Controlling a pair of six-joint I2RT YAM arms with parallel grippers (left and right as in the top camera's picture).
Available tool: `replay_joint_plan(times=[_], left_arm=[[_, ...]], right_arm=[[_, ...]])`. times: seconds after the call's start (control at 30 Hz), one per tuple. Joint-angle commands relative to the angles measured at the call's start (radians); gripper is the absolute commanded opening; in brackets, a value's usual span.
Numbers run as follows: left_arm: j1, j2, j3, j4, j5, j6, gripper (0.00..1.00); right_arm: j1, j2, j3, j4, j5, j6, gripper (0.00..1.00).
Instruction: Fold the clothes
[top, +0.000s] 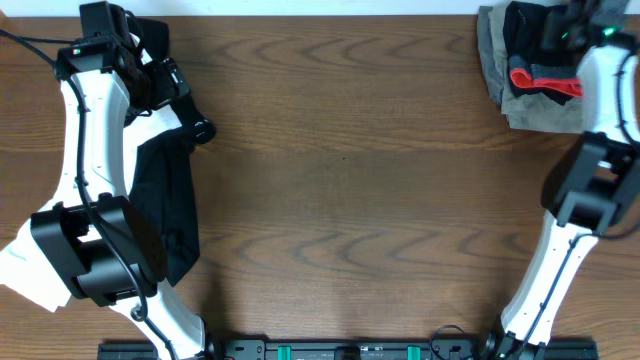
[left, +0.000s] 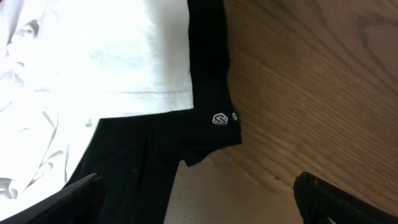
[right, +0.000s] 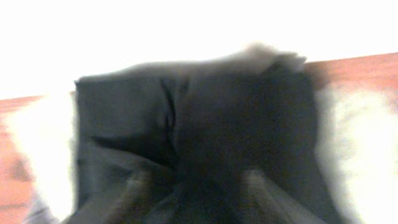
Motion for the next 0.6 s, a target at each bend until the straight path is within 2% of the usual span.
replay_joint_plan(times=[0.0,0.03,0.13,0.33,0.57], left_arm=[[0.001,0.011,-0.005,0.001,-0.012,-0.010,0.98],[0.001,0.011,-0.005,0.001,-0.012,-0.010,0.98],[0.001,0.011,-0.005,0.001,-0.012,-0.010,0.98],[0.001,0.011,-0.005,0.001,-0.012,-0.010,0.98],[0.001,0.011,-0.005,0.001,-0.012,-0.010,0.98]], right_arm=[[-0.009,-0.225,0.011,-0.023,0.002,-0.009,0.69],[-0.008,-0.269,0.011,-0.042,-0.005,-0.009,0.74],[-0.001,-0.375,0.011,-0.089,-0.048,-0.008,0.99],[0.020,-0.536,0.011,-0.128,-0.204,0.040,0.99],[0.023,-0.595,0.011,-0.127,-0.210,0.040,0.99]])
